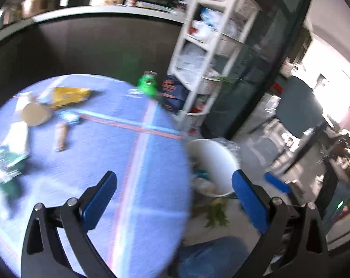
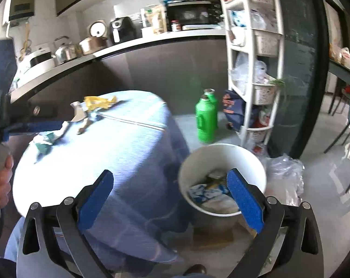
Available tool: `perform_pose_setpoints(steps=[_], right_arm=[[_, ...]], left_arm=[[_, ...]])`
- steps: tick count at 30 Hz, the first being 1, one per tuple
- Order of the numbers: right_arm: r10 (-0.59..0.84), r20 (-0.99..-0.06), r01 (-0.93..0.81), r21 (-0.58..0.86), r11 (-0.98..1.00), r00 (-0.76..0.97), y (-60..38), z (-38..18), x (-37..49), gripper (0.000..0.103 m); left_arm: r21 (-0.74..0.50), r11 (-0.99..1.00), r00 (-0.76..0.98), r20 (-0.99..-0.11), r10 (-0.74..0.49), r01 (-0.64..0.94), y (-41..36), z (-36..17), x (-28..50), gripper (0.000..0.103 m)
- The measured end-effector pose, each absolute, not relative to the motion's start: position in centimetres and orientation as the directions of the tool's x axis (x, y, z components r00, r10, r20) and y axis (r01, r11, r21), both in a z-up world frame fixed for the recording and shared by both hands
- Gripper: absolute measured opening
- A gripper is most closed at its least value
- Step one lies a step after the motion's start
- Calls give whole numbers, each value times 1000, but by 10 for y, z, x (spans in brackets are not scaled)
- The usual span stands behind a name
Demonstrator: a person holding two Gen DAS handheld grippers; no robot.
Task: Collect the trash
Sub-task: 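Move both open tools back over the table, then grasp the crumpled foil and green wrapper with the right tool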
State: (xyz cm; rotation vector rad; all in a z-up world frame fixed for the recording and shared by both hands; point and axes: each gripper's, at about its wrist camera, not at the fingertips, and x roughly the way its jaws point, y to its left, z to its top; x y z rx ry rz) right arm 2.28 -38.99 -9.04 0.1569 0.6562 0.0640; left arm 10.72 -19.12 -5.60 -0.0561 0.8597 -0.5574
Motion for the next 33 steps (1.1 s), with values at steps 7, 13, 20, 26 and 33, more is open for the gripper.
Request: perform_pose_setpoints(steps=[7, 13, 20, 26, 33], right_arm=[[196, -607, -117, 169, 979, 770, -338, -76, 33, 94], [322, -607, -239, 215, 947, 727, -285, -63, 53, 94], [417, -636, -389, 193, 901, 649, -202, -54, 92, 89], [466, -671, -449, 216, 867, 577, -144, -62, 144, 71], [445, -706, -493, 155, 856, 551, -86, -78, 194, 67]], left_arm=[[-241, 939, 595, -727, -342, 245, -71, -61, 93, 99], [-242, 965, 623, -741, -251, 102, 12, -77, 84, 99], [-305, 949, 624, -728, -285, 78, 57, -93, 86, 93], [-320, 941, 611, -724, -321, 115, 70, -105, 96, 79], [-376, 916, 577, -722, -382, 136, 82, -123, 115, 62]])
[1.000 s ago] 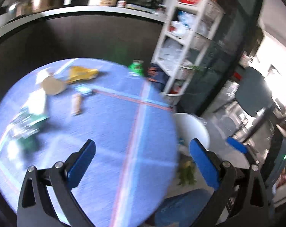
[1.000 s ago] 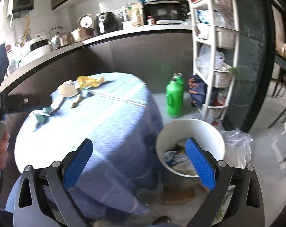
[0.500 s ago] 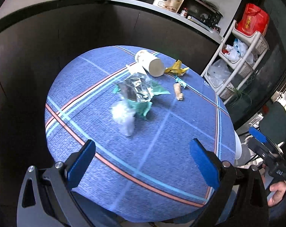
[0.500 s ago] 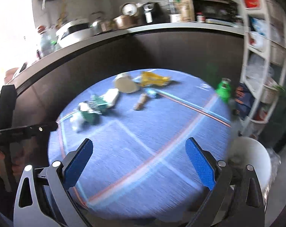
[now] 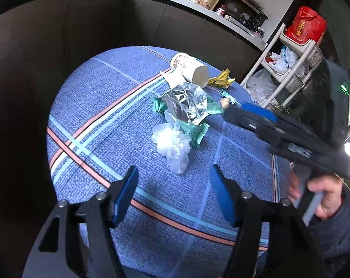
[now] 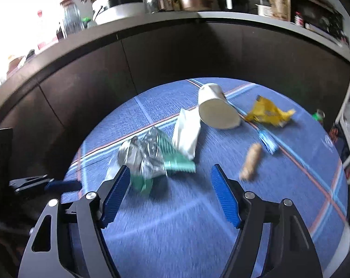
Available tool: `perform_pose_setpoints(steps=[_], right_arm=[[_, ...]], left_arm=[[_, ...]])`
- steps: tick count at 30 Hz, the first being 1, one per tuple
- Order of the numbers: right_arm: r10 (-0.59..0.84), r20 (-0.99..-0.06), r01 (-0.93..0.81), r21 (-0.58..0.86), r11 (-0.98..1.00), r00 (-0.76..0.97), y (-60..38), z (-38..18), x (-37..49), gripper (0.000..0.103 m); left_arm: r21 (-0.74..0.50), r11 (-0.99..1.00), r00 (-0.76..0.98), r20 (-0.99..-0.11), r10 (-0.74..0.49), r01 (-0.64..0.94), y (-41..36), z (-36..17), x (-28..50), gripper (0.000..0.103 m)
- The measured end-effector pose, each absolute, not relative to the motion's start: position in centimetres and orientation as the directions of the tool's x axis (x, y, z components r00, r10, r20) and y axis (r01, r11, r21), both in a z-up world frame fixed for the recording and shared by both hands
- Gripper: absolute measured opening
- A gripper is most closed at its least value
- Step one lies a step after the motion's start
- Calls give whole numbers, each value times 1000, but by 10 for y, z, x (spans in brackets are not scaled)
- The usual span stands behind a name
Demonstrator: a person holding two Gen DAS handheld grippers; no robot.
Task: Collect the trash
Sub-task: 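Grasp the crumpled foil and green wrapper with the right tool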
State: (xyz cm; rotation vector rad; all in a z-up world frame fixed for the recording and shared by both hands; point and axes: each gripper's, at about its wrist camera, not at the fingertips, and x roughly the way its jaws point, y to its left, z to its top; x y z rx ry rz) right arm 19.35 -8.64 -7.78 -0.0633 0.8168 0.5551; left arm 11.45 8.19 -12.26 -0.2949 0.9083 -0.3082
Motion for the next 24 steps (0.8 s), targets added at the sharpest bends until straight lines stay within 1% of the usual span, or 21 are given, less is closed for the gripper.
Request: perform_pose_setpoints(steps=[3, 4, 6, 7, 8, 12, 13, 14, 19, 24], right_arm=[[425, -720, -501, 124, 856, 549, -70, -86, 211, 66], [421, -724, -504, 118, 856, 546, -67, -89, 214, 64], [407, -743, -506, 106, 856, 532, -62, -98, 221, 55], [398, -756, -507, 102, 856, 520, -61, -103, 224, 29], [392, -763, -501, 103, 859, 514, -64, -106, 224, 22], [400, -729, -473, 119, 873, 555, -85, -96, 207, 18], [397, -718, -459, 121, 880, 572, -93, -92, 201, 16], [391, -711, -447, 120, 886, 584, -99, -89, 195, 9], [337, -686, -366, 109, 924, 645, -137, -77, 160, 8], [312, -706, -332, 115, 936, 635, -160, -81, 136, 6]], left_arm=[[-377, 916, 574, -722, -385, 140, 82, -128, 122, 62], [-379, 914, 573, -722, -388, 141, 83, -129, 124, 61], [-386, 911, 564, -724, -398, 146, 83, -132, 131, 56], [-387, 910, 561, -724, -401, 150, 83, -132, 133, 54], [-385, 910, 558, -725, -402, 155, 83, -134, 135, 52], [-365, 917, 557, -733, -391, 163, 77, -136, 145, 50], [-364, 918, 556, -735, -388, 159, 78, -138, 148, 50], [-364, 918, 554, -737, -387, 156, 77, -139, 150, 50], [-352, 923, 557, -740, -377, 157, 68, -139, 160, 51], [-329, 930, 540, -758, -365, 167, 56, -143, 171, 51]])
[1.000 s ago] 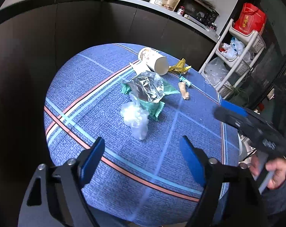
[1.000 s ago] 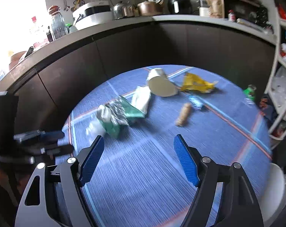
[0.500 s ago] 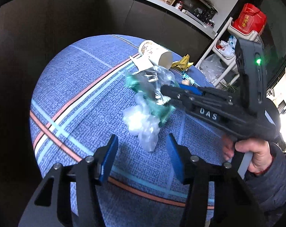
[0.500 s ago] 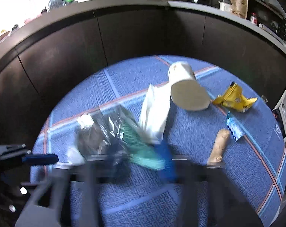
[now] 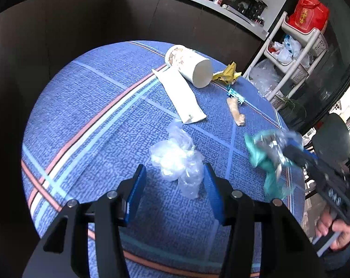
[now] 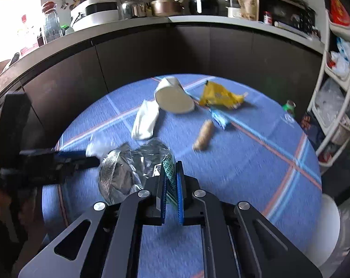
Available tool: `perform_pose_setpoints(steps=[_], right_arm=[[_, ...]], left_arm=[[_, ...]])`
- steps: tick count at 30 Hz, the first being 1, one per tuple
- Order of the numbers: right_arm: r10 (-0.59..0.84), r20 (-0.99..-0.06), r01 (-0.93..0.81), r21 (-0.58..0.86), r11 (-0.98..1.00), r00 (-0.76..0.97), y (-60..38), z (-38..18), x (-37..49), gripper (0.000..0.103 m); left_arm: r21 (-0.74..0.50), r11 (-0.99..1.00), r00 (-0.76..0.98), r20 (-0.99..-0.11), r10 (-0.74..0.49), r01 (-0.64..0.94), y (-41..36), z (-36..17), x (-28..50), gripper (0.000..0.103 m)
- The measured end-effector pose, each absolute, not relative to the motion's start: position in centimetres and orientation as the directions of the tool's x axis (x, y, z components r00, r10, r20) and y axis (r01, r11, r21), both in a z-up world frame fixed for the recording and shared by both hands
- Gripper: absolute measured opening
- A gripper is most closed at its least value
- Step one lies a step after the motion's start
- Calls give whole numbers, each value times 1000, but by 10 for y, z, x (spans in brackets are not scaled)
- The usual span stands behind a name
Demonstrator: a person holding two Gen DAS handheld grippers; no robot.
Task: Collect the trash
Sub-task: 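Grasp the crumpled foil and green wrapper with the right tool, then grasp the clear plastic bag with the left tool while the right tool holds the foil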
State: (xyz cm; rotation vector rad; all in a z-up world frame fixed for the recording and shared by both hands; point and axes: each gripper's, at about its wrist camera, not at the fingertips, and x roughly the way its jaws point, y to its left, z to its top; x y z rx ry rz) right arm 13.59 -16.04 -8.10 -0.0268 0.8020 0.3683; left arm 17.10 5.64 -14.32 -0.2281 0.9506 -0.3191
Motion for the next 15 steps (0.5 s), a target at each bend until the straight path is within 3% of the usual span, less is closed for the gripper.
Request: perform_pose_setpoints(steps=[5, 15], right_arm=[[309, -729, -316, 133, 939, 611, -171, -93, 120, 7], [322, -750, -353, 127, 927, 578, -173, -102, 102, 20]], left_arm=[[-345, 928, 551, -751, -364, 141, 55, -140, 176, 65], [-355, 925, 530, -763, -370, 134, 50, -144, 188, 54]])
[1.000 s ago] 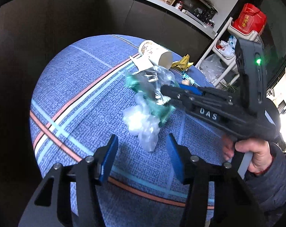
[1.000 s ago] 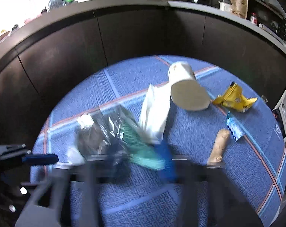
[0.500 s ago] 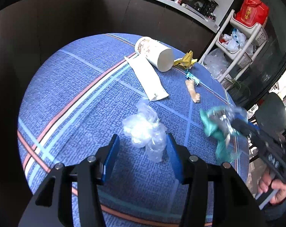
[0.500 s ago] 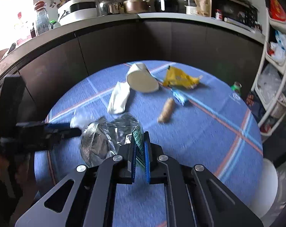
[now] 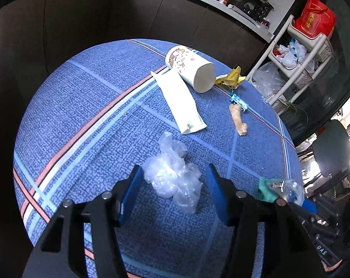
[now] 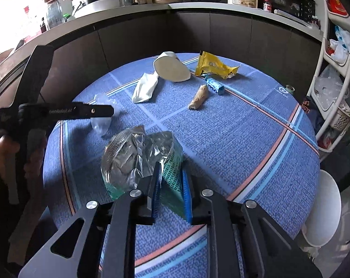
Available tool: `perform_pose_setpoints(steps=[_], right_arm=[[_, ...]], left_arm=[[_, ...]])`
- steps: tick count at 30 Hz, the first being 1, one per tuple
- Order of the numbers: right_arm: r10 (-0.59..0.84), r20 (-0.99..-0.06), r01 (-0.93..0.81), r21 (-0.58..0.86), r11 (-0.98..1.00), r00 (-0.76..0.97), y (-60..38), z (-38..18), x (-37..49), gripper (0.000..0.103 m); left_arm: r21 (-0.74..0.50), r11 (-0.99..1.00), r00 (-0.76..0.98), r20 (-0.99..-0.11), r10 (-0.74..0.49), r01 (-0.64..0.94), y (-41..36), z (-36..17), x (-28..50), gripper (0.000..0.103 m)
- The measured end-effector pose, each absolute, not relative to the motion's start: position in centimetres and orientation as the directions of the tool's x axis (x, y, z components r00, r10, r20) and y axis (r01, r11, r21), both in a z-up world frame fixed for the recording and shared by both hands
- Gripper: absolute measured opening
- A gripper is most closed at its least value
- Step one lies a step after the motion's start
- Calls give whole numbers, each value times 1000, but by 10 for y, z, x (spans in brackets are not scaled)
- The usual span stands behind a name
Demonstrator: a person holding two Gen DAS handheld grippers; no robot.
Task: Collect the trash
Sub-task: 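Grasp the clear plastic bag with the left tool while the right tool holds the foil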
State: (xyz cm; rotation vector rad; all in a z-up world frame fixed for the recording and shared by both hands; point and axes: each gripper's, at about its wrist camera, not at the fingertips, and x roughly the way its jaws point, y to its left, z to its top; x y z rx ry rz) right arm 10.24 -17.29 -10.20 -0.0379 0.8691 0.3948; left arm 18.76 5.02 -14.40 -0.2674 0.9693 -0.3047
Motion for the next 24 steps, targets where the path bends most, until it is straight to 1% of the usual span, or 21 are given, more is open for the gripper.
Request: perform_pose_setpoints(steps=[1, 2, 4, 6, 7, 8, 10, 13, 14, 19, 24], right_arm=[[325, -750, -353, 131, 927, 576, -174, -103, 102, 23], [324, -751, -350, 131, 927, 575, -174, -104, 101, 24], [321, -753, -348, 131, 928, 574, -174, -105, 101, 25], [317, -759, -340, 133, 931, 569, -175, -107, 102, 29], [315, -761, -337, 135, 932, 567, -175, -108, 103, 30], [316, -768, -337, 139, 931, 558, -174, -110, 104, 23], [322, -769, -339, 146, 929, 552, -174, -111, 103, 19], [336, -742, -343, 152, 927, 580, -177, -102, 98, 17], [338, -732, -339, 154, 928, 592, -179, -98, 97, 8], [326, -692, -305, 159, 939, 643, -196, -81, 88, 5], [309, -655, -260, 175, 950, 690, -223, -65, 75, 5]], left_arm=[[-356, 925, 528, -765, -370, 132, 50, -144, 188, 51], [-355, 925, 527, -766, -369, 132, 50, -144, 188, 46], [-357, 924, 521, -768, -373, 135, 49, -145, 189, 42], [-359, 924, 518, -769, -375, 135, 49, -146, 189, 34], [-359, 923, 515, -771, -376, 137, 48, -146, 189, 24], [-358, 924, 513, -772, -375, 137, 47, -146, 188, 17], [-354, 926, 521, -769, -370, 135, 46, -144, 186, 12], [-352, 924, 544, -751, -374, 149, 44, -131, 177, 11], [-350, 924, 549, -747, -376, 156, 43, -127, 174, 11], [-331, 917, 574, -715, -398, 223, 23, -96, 158, 11], [-322, 895, 568, -692, -446, 310, -9, -71, 144, 11]])
